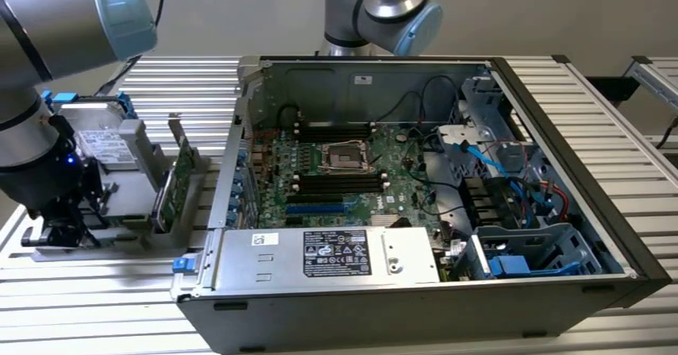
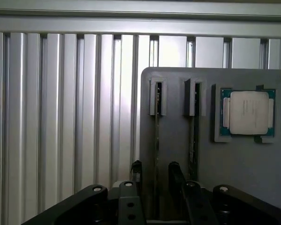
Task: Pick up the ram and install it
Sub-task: 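Pick up the ram and move it above insertion slot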
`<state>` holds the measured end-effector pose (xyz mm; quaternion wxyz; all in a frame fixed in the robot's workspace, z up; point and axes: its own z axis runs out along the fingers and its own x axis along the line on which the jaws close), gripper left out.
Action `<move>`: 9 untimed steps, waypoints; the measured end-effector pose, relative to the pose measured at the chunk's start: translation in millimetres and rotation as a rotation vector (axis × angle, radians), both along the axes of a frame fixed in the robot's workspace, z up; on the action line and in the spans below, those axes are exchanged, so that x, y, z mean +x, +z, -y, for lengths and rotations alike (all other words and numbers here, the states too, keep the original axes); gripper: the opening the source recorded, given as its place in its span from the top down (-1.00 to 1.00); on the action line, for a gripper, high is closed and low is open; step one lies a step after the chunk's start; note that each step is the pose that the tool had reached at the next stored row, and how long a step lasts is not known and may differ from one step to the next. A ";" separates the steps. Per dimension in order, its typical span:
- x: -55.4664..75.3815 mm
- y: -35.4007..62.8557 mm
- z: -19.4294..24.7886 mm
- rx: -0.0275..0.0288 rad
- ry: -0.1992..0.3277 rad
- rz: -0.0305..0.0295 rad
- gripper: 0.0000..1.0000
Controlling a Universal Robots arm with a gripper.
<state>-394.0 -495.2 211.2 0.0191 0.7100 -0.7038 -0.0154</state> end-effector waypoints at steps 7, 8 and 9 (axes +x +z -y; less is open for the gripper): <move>0.0 -12.4 0.1 -0.0001 0.000 -0.0001 0.27; 0.0 -13.1 0.1 -0.0001 0.000 -0.0002 0.27; 0.0 -13.6 0.1 -0.0001 0.000 -0.0003 0.27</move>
